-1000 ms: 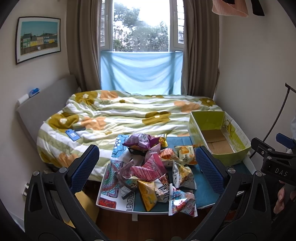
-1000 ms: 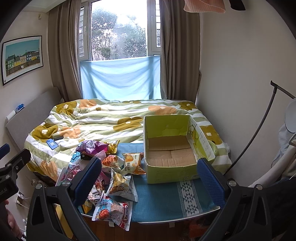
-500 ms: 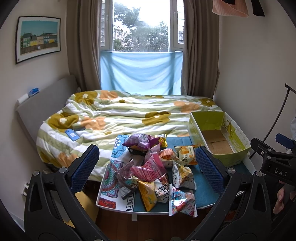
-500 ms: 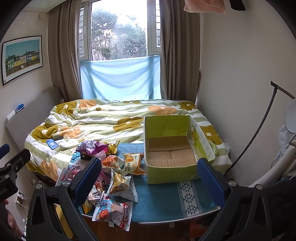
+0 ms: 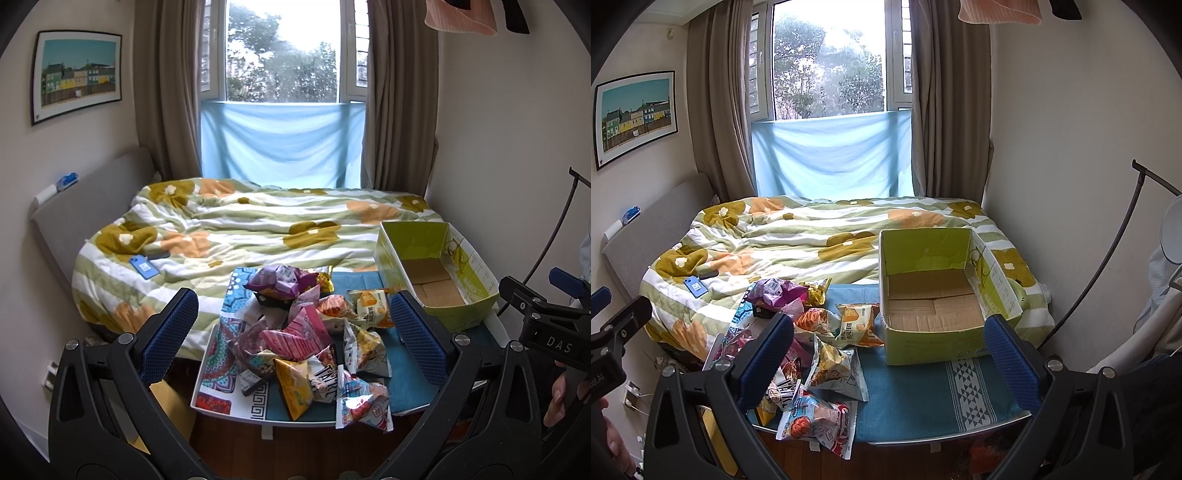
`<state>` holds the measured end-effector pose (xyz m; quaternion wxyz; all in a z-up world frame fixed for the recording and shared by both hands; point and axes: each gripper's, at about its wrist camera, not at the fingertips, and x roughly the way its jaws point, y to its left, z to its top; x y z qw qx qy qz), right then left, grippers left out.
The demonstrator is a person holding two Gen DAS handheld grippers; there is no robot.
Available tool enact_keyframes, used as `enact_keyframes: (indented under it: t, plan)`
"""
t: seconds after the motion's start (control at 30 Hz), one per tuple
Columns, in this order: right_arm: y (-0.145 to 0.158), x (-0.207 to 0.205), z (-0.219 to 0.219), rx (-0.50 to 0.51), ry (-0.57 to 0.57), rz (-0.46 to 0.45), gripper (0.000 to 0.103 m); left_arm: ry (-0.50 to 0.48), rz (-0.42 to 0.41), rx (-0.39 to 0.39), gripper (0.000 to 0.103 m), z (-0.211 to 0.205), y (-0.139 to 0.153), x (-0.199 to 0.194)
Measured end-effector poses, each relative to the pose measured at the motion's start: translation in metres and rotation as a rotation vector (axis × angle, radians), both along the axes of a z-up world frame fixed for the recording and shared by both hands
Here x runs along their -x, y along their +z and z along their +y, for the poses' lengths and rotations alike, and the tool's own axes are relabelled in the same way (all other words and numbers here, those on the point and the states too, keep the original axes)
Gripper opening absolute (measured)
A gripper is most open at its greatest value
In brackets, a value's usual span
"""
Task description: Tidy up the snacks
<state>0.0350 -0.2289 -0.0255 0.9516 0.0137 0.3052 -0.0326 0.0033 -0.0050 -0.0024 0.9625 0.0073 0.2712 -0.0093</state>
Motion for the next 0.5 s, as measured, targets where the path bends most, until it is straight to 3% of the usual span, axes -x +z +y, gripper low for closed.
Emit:
enact_keyframes:
  t: [0.3, 0.5]
  plan:
    - [-0.003, -0.003, 0.003, -0.006, 0.013, 0.019, 0.103, 0.037, 0.050, 0.022, 0.103, 0.011, 0.002, -0.009]
    - [-0.031, -0.014, 0.000, -0.064, 0.101, 0.135, 0.103, 0.062, 0.166, 0.055, 0.103, 0.032, -0.038, -0.025]
